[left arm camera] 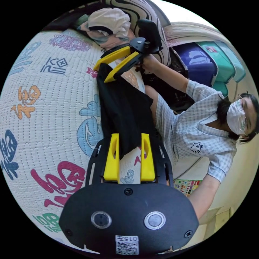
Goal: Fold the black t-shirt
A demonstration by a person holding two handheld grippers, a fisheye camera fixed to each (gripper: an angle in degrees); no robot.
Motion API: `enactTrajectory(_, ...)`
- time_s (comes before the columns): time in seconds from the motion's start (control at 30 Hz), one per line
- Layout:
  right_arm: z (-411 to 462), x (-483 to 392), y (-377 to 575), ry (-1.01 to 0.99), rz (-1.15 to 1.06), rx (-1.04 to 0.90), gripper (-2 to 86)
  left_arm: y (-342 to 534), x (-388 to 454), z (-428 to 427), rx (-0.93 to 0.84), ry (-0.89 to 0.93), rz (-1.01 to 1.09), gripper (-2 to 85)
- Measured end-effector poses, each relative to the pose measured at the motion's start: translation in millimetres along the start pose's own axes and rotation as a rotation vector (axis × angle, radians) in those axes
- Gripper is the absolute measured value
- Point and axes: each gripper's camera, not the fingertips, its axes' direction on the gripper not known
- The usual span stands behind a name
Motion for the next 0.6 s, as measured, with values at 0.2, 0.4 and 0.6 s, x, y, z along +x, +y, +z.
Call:
enactTrajectory(0.2,-1,3,2,-0.106,-0.115,-0.101,1.3,2,-10,-9,-0.102,0.006,-0.020,5.2)
enactTrajectory(0.4,-16,30,14,-0.091,-0.012,-0.018,0.8,12,-15,-31,-0.192,-0.099,-0.052,0.1)
enactTrajectory(0.6,-6,30,23,-0.051,-0.005,-0.016,2.4,37,-39,-31,-0.237,-0.089,-0.239,0.2)
